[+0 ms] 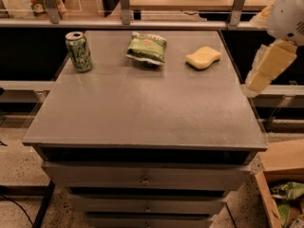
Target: Move sponge near green can
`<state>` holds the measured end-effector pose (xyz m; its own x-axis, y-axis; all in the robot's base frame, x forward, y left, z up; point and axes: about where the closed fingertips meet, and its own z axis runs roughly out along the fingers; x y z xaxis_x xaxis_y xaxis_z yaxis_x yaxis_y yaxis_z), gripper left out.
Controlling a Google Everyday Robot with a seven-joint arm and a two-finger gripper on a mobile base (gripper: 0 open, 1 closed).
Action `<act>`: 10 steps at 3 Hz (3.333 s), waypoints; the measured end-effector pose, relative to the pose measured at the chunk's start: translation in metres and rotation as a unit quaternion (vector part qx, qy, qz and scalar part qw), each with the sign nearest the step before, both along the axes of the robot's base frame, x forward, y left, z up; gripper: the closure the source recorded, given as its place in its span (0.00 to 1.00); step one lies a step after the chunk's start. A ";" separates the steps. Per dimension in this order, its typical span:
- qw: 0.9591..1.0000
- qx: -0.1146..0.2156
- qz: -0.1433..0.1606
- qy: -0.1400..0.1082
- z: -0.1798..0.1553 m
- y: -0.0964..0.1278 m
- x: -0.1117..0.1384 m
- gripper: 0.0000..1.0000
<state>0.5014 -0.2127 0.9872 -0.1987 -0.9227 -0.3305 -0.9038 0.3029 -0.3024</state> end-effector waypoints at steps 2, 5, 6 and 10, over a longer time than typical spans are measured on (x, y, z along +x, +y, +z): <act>0.995 0.090 -0.016 -0.046 -0.002 0.004 0.112 0.00; 0.979 0.190 -0.049 -0.049 -0.081 -0.001 0.227 0.00; 0.978 0.200 -0.049 -0.042 -0.107 0.005 0.247 0.00; 0.977 0.199 -0.074 -0.009 -0.167 0.006 0.261 0.41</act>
Offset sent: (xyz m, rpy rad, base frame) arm 0.1822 -0.0052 -0.0089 0.3110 -0.1341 -0.0773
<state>0.7629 -0.2066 0.8201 -0.3099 -0.6818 -0.6627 -0.8369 0.5264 -0.1502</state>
